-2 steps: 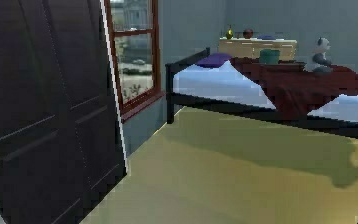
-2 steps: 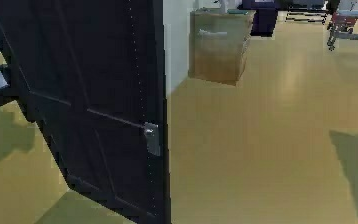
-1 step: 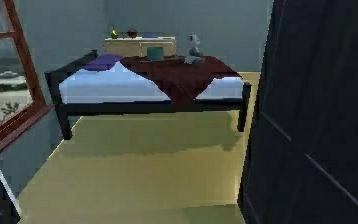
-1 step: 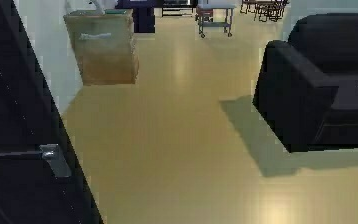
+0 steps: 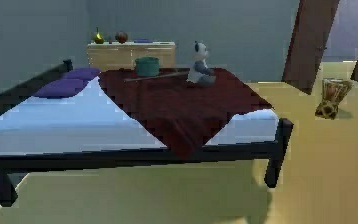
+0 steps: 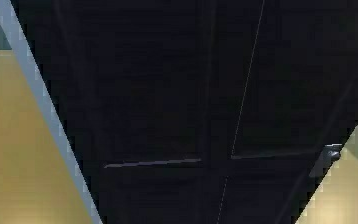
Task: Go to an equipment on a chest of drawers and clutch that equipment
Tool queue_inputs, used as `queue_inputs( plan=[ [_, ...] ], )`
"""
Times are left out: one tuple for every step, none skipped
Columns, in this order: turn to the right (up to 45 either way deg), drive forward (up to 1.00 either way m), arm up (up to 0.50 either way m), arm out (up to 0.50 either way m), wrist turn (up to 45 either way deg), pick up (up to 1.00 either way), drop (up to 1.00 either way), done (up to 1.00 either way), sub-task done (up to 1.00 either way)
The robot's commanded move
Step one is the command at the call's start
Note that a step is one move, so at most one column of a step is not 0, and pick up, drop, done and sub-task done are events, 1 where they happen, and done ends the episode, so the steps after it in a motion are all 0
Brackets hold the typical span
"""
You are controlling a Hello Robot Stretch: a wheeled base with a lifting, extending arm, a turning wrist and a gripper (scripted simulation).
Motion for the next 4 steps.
queue_inputs(
  plan=[
    [0.0,0.45,0.0,0.0,0.0,0.0,0.0,0.0,0.0],
    [45.0,0.0,0.0,0.0,0.0,0.0,0.0,0.0,0.0],
    [12.0,0.0,0.0,0.0,0.0,0.0,0.0,0.0,0.0],
    [0.0,1.0,0.0,0.0,0.0,0.0,0.0,0.0,0.0]
  ],
)
